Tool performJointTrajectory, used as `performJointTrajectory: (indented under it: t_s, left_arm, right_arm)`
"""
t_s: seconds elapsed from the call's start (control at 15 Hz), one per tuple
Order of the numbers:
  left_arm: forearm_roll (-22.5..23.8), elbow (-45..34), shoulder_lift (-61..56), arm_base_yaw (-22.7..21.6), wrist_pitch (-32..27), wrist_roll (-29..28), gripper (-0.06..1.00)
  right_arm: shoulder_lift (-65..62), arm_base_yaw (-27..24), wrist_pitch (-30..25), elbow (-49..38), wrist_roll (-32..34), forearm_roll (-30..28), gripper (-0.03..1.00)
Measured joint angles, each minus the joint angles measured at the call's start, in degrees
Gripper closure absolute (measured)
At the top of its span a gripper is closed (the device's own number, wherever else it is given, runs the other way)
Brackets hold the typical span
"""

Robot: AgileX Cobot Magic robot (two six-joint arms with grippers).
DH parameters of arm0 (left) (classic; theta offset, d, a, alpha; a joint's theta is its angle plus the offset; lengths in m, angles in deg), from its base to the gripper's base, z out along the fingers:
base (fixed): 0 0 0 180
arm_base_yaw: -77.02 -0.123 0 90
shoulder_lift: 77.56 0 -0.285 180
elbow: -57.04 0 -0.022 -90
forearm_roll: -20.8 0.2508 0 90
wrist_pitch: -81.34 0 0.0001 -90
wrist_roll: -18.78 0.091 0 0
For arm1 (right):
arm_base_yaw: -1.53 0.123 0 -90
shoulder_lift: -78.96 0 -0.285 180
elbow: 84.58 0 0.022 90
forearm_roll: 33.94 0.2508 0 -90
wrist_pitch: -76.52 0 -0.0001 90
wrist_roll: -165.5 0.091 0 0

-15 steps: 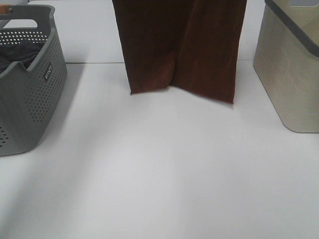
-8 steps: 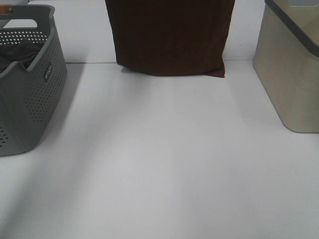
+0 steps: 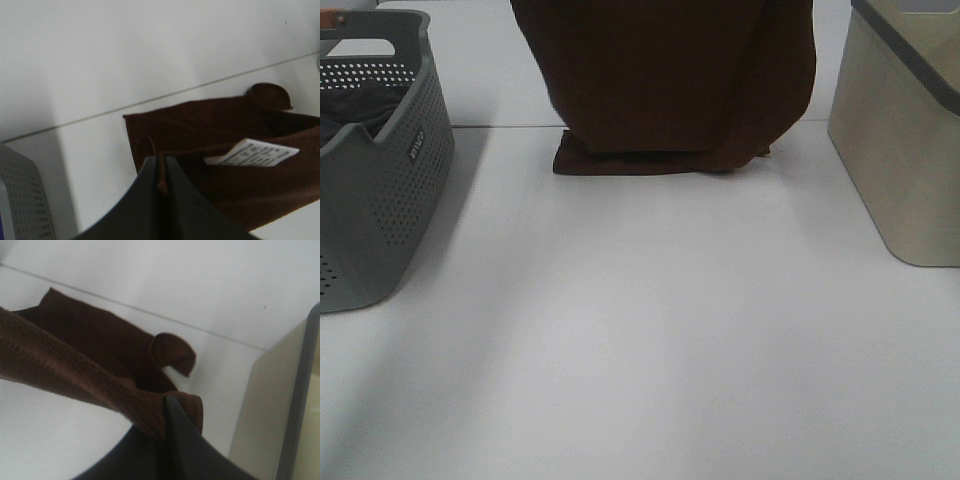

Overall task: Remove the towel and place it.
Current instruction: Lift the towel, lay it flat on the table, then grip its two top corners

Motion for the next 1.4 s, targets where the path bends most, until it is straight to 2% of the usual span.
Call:
performJointTrajectory:
  t_s: [0.13,0.27,0.47,0.53,0.67,0.87,1.07,1.4]
  left_arm:
    - [-1.4,0.0,-0.2,0.0,-2.0,0.0,0.94]
    - [-2.3,0.0,-1.1,0.2,-2.9,0.0,0.94]
    - [-0.6,-1.0,-3.0,2.1,-3.2,0.7,0.94]
    - [0.9,-3.8,-4.8,3.2,-3.2,1.0,0.94]
    - [2.4,-15.2,-11.1,5.1,-3.2,1.1,0.94]
    - [2.4,-36.3,-22.8,7.4,-3.0,0.2,0.94]
    - [1.9,-52.6,-31.2,10.5,-2.4,-2.1,0.94]
    - [-0.6,-70.2,-39.5,17.2,0.3,-8.0,0.94]
  right_arm:
    - [0.0,0.0,-4.5,0.0,0.5,0.9,0.97]
    - [0.0,-0.1,-6.0,0.0,0.7,1.0,0.97]
    - [-2.1,-0.3,-6.2,-3.5,1.8,1.3,0.97]
    - [-3.7,-0.3,-6.3,-5.9,1.8,1.7,0.97]
    - [-8.0,-0.4,-6.3,-13.5,1.9,3.2,0.97]
    - [-16.0,-0.4,-6.4,-25.8,1.8,10.5,0.97]
    - [-24.4,-0.3,-6.4,-38.3,1.3,16.8,0.97]
    - [-35.4,-0.1,-6.2,-58.8,1.3,18.4,0.97]
